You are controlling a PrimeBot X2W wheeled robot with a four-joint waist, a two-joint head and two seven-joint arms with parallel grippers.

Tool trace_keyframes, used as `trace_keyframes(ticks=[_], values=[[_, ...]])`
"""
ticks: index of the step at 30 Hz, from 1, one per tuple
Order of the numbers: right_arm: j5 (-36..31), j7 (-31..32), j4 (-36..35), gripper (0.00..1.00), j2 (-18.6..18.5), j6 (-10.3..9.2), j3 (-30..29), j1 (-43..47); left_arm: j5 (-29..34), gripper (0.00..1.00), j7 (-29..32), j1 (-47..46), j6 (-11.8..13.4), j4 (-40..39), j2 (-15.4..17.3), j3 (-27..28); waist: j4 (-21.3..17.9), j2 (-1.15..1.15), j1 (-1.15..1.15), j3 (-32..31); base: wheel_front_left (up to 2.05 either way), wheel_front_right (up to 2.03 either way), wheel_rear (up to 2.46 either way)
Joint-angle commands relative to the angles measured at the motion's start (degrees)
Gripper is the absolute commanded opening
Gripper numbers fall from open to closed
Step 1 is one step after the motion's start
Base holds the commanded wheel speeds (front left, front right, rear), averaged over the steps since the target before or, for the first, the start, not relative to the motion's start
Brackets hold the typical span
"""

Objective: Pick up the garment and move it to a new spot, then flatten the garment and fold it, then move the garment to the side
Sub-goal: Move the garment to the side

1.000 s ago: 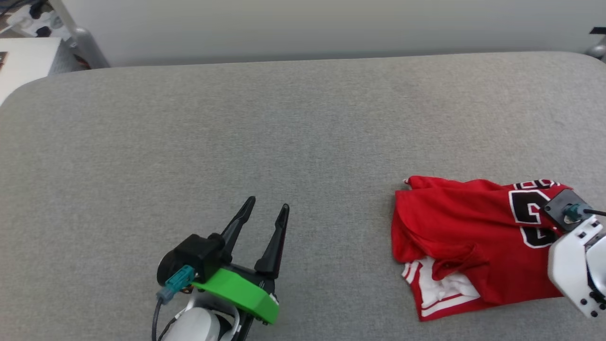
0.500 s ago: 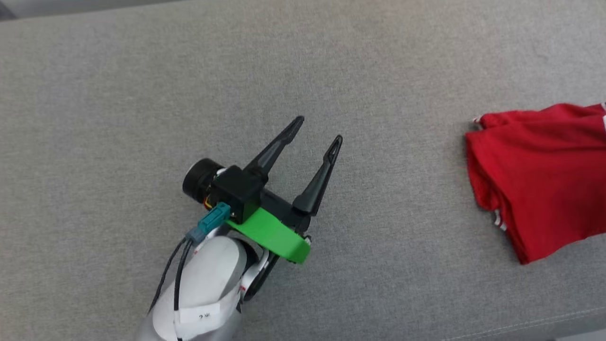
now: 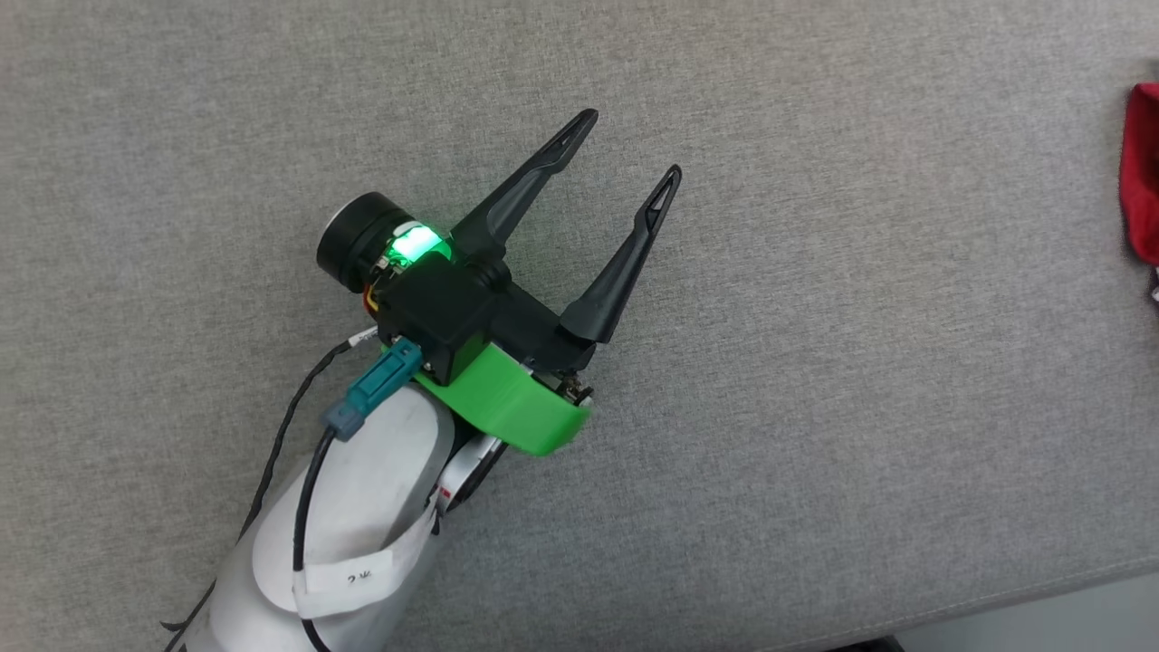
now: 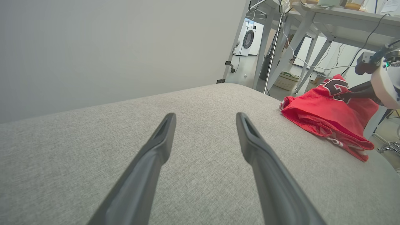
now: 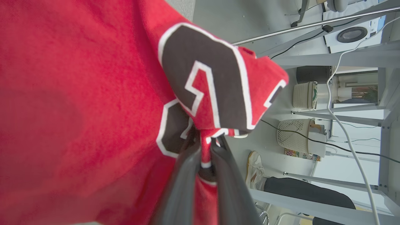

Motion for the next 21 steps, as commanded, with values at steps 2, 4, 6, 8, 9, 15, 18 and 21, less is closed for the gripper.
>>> trace_keyframes(ticks=[2,4,6,8,9,15,18,21], values=[[-1.21,-1.25,1.85,0.0,1.13,-0.06,-1.1,-1.87,0.74,1.0,0.41,-1.01,0.4,-1.44,0.84,0.15,0.01,-0.01,-0.02,2.86,0.0,0.0,0.0],[-1.96,-2.0,3.24,0.0,1.91,-0.06,-1.55,-2.7,0.73,1.0,0.7,-0.82,0.65,-2.46,1.15,0.23,0.2,-0.01,-0.02,3.11,0.0,0.0,0.0],[-2.71,-2.56,4.28,0.0,2.65,-0.06,-1.91,-3.47,0.67,1.0,0.93,-0.6,0.89,-3.15,1.39,0.28,0.41,-0.01,-0.02,3.19,0.0,0.0,0.0],[-3.32,-2.88,5.34,0.08,3.56,-0.06,-2.7,-4.22,0.57,1.0,1.03,-0.4,1.06,-3.46,1.54,0.29,0.6,-0.01,-0.02,3.04,0.0,0.0,0.0],[-3.88,-3.2,5.75,0.84,3.92,-0.06,-2.89,-4.44,0.48,1.0,1.0,-0.26,1.15,-3.44,1.55,0.29,0.72,-0.01,-0.02,2.77,0.0,0.0,0.0],[-5.54,-4.85,6.64,1.0,6.33,-0.06,-4.4,-4.54,-0.69,1.0,0.18,1.28,1.59,-1.56,0.92,0.84,1.44,-0.01,-0.02,-1.17,0.0,0.0,0.0],[-4.96,-6.35,5.99,1.0,7.47,-0.06,-5.16,-3.98,-1.82,1.0,-0.31,2.76,1.75,0.35,0.38,1.79,1.97,-0.01,-0.02,-4.5,0.0,0.0,0.0],[-3.26,-8.35,3.71,1.0,9.37,-0.06,-5.49,-3.03,-3.08,1.0,-0.63,5.04,1.96,2.63,-0.15,3.42,2.58,-0.01,-0.02,-8.82,0.0,0.0,0.0]])
